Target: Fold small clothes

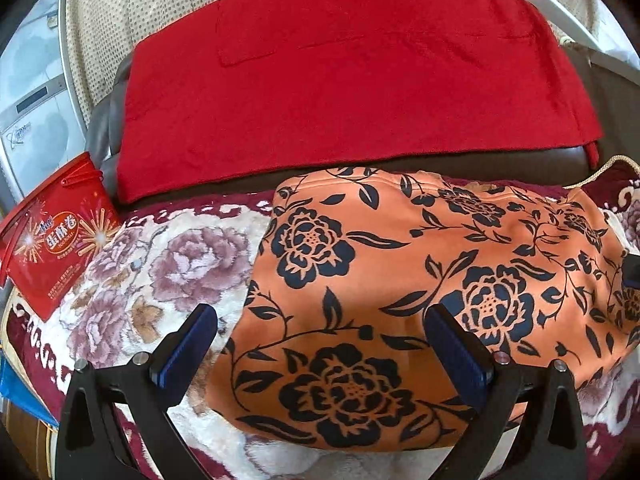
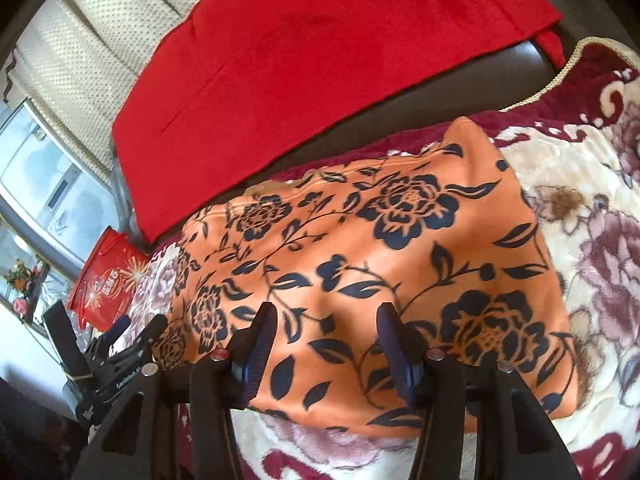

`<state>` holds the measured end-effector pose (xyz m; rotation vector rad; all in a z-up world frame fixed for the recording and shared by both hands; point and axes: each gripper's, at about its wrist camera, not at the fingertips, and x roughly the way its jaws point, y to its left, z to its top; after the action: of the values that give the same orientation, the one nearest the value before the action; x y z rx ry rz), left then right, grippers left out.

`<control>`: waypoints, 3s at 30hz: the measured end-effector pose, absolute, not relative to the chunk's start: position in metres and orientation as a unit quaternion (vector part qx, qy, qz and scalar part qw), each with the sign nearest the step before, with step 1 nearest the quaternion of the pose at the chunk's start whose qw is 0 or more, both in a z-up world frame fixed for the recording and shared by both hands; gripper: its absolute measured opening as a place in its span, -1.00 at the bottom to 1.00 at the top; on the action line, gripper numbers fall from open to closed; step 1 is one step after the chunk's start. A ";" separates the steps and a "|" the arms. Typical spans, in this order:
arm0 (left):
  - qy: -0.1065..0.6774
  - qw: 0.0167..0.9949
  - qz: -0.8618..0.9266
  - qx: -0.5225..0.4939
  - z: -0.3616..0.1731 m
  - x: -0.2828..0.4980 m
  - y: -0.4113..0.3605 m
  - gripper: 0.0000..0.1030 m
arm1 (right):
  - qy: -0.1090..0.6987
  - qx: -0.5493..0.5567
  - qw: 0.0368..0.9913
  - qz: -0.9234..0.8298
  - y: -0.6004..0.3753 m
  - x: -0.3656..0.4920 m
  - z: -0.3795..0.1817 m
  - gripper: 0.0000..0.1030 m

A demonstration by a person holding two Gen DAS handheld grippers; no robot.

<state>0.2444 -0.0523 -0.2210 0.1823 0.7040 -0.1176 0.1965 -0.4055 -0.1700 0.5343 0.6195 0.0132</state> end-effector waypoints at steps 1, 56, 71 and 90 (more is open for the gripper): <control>0.346 0.932 -0.059 0.085 -0.222 0.246 -0.053 1.00 | 0.298 0.248 0.922 0.002 -0.403 0.198 -0.167 0.08; 0.496 0.839 -0.069 -0.215 -0.292 0.245 0.046 1.00 | 0.229 0.517 0.825 0.000 -0.444 0.120 -0.250 0.35; 0.416 0.865 -0.107 -0.259 -0.274 0.261 0.041 -0.61 | 0.125 0.578 0.804 -0.057 -0.478 0.167 -0.266 -0.65; 0.435 0.872 -0.165 -0.151 -0.245 0.221 0.017 -0.03 | 0.129 0.570 0.802 -0.124 -0.515 0.090 -0.254 -0.57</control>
<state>0.2210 0.0172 -0.2452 -0.3156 0.9102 -0.3452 0.0902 -0.5149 -0.2536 1.2214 0.2754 -0.2661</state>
